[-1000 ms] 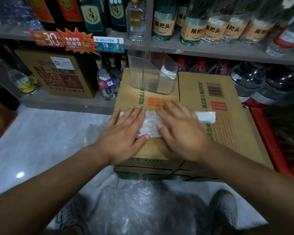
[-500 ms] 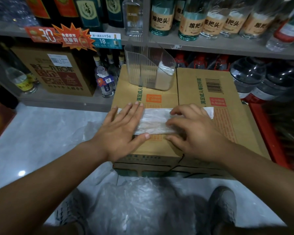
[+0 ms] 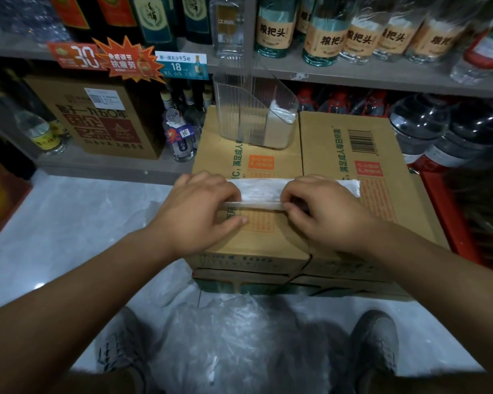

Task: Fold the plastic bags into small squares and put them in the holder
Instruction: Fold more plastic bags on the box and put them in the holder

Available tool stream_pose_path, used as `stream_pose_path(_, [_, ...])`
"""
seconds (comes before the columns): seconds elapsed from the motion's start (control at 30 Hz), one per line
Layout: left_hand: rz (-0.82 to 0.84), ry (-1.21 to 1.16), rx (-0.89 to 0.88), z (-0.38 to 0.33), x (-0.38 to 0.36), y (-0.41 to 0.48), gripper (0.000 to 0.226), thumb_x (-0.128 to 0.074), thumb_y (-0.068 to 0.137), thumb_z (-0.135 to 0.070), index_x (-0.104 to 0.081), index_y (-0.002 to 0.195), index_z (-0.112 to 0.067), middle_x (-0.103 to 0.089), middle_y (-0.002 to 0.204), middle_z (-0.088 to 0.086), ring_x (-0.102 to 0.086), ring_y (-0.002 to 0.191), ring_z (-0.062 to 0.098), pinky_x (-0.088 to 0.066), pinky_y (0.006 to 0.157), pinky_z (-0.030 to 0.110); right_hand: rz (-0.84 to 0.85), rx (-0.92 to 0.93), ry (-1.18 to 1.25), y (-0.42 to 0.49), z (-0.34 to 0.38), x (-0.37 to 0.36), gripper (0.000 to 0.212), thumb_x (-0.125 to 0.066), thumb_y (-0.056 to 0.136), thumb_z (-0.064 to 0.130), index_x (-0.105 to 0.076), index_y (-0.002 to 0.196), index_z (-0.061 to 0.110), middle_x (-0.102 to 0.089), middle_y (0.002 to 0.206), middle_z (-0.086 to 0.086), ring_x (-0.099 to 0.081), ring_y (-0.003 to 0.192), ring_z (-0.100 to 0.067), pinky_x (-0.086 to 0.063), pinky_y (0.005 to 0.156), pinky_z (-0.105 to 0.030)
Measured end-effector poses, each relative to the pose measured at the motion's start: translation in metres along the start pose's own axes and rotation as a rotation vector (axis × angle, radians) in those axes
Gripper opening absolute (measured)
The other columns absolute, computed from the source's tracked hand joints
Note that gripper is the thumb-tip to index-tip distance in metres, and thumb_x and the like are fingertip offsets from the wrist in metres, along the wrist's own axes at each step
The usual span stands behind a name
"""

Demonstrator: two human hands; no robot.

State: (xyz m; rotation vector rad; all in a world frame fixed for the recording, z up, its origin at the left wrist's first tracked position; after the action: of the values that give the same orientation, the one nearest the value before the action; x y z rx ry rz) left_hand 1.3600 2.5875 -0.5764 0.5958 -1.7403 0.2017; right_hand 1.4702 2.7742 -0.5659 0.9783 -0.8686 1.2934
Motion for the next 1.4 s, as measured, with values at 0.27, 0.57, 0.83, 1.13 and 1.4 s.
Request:
stream_pose_path(0.27, [-0.051, -0.284, 0.313, 0.020, 0.003, 0.000, 0.024, -0.060, 0.096, -0.043, -0.070, 0.086, -0.024, -0.067, 0.082, -0.010, -0.061, 0.083, 0.014, -0.052, 0.079, 0.040, 0.051, -0.167, 0.115, 0.003, -0.021, 0.013, 0.018, -0.070, 0.090, 0.042, -0.061, 0.101, 0.031, -0.060, 0.095, 0.015, -0.055, 0.086, -0.003, -0.047, 0.070, -0.030])
stream_pose_path(0.57, [-0.106, -0.329, 0.566, 0.026, 0.004, 0.007, 0.021, -0.063, 0.094, -0.044, -0.063, 0.089, -0.023, -0.065, 0.079, -0.006, -0.062, 0.082, 0.019, -0.052, 0.074, 0.039, -0.089, -0.370, 0.119, 0.019, -0.043, 0.011, 0.009, -0.062, 0.096, 0.034, -0.063, 0.092, 0.026, -0.063, 0.085, 0.009, -0.058, 0.080, -0.013, -0.045, 0.065, -0.031])
stream_pose_path(0.83, [-0.144, -0.216, 0.560, 0.027, 0.002, 0.012, 0.017, -0.064, 0.093, -0.036, -0.056, 0.101, -0.023, -0.063, 0.094, -0.004, -0.060, 0.091, 0.023, -0.045, 0.073, 0.038, -0.031, -0.413, 0.025, 0.024, -0.035, 0.010, 0.007, -0.060, 0.094, 0.030, -0.061, 0.089, 0.025, -0.064, 0.086, 0.005, -0.060, 0.087, -0.022, -0.049, 0.081, -0.038])
stream_pose_path(1.13, [0.228, 0.035, 0.106, -0.004, -0.025, 0.009, 0.067, -0.016, 0.104, -0.047, -0.006, 0.163, -0.016, -0.002, 0.171, 0.004, 0.005, 0.156, 0.015, 0.007, 0.127, 0.041, -0.015, -0.433, -0.014, 0.023, -0.028, 0.013, 0.007, -0.058, 0.093, 0.030, -0.059, 0.088, 0.026, -0.063, 0.084, 0.005, -0.060, 0.085, -0.023, -0.038, 0.079, -0.033])
stream_pose_path(1.4, [0.332, 0.151, 0.134, 0.001, -0.038, 0.007, 0.088, 0.013, 0.086, -0.064, 0.012, 0.160, -0.018, 0.020, 0.168, -0.001, 0.025, 0.152, 0.011, 0.013, 0.125, 0.043, -0.089, -0.205, -0.271, 0.016, 0.016, 0.011, 0.050, -0.047, 0.099, 0.039, -0.047, 0.145, 0.019, -0.042, 0.152, -0.008, -0.033, 0.140, -0.027, -0.025, 0.114, -0.042])
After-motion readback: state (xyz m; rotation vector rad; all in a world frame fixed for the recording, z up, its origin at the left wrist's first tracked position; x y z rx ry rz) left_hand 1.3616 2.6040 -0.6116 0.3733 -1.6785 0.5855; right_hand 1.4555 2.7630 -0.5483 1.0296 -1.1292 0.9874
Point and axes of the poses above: each hand's wrist, its own y-axis towards the middle knuckle, its own x-axis out of the back of the hand, z = x × y, the point moved 4 cm from there along y, towards the middle knuckle
